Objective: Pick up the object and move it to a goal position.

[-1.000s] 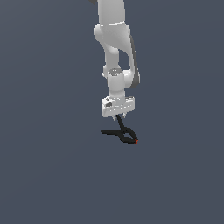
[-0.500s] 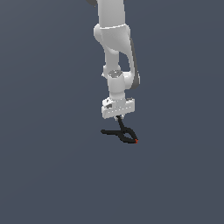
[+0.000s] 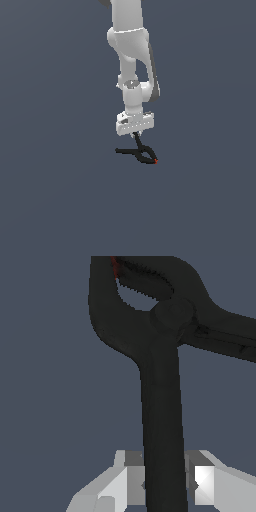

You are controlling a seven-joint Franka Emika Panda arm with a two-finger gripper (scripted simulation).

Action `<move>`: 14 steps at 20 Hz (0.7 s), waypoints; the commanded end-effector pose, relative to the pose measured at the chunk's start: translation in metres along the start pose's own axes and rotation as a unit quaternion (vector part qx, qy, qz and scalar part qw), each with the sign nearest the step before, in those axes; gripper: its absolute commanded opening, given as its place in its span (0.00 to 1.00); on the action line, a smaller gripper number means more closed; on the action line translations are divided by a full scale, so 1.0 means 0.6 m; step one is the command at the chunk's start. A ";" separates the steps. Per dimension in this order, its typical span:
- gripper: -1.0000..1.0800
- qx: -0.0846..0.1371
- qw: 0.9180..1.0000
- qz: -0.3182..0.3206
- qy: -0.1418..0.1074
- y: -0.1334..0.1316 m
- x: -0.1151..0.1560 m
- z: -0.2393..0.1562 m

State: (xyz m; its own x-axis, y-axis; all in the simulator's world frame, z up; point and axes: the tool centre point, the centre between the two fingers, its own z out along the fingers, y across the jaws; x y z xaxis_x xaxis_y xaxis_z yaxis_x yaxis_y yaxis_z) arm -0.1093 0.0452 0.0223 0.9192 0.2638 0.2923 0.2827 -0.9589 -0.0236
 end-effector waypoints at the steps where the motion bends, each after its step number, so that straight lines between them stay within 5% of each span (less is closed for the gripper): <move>1: 0.00 -0.001 1.000 0.001 0.000 0.008 0.001 -0.001; 14: 0.00 -0.001 1.000 0.001 0.001 0.118 0.010 -0.015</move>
State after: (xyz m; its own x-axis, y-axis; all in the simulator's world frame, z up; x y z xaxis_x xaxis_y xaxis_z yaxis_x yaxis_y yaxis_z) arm -0.0907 -0.0098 0.0285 0.9197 0.2635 0.2911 0.2822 -0.9591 -0.0236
